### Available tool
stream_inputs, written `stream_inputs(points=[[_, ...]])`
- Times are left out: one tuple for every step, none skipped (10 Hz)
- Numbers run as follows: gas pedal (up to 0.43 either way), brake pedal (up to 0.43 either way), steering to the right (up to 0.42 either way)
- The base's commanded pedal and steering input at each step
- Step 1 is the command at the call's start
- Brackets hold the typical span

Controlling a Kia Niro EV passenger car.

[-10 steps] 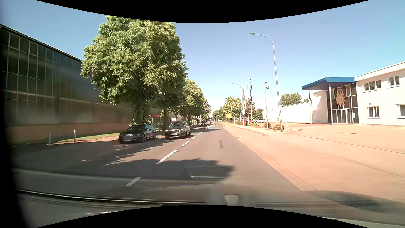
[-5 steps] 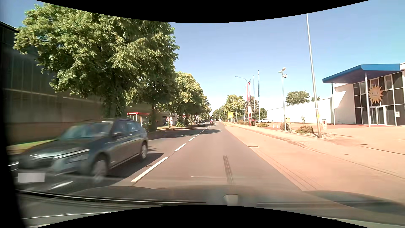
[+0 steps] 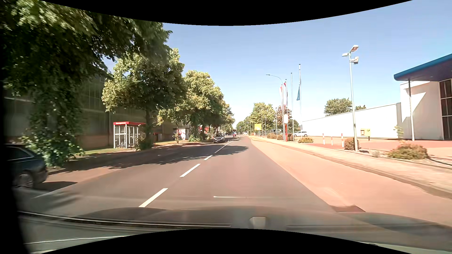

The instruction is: Follow the waypoints while adhering to traffic rules and regulations

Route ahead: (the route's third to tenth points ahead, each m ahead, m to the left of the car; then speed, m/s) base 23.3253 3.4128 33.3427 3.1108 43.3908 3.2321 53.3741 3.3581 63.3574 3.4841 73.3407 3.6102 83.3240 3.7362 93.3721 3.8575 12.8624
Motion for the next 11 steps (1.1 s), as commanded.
stream_inputs(points=[[0.13, 0.006, 0.006], [0.13, 0.006, 0.006], [0.13, 0.006, 0.006], [0.13, 0.006, 0.006], [0.13, 0.006, 0.006], [0.13, 0.006, 0.006], [0.13, 0.006, 0.006], [0.13, 0.006, 0.006], [0.13, 0.006, 0.006], [0.13, 0.006, 0.006], [0.13, 0.006, 0.005]])
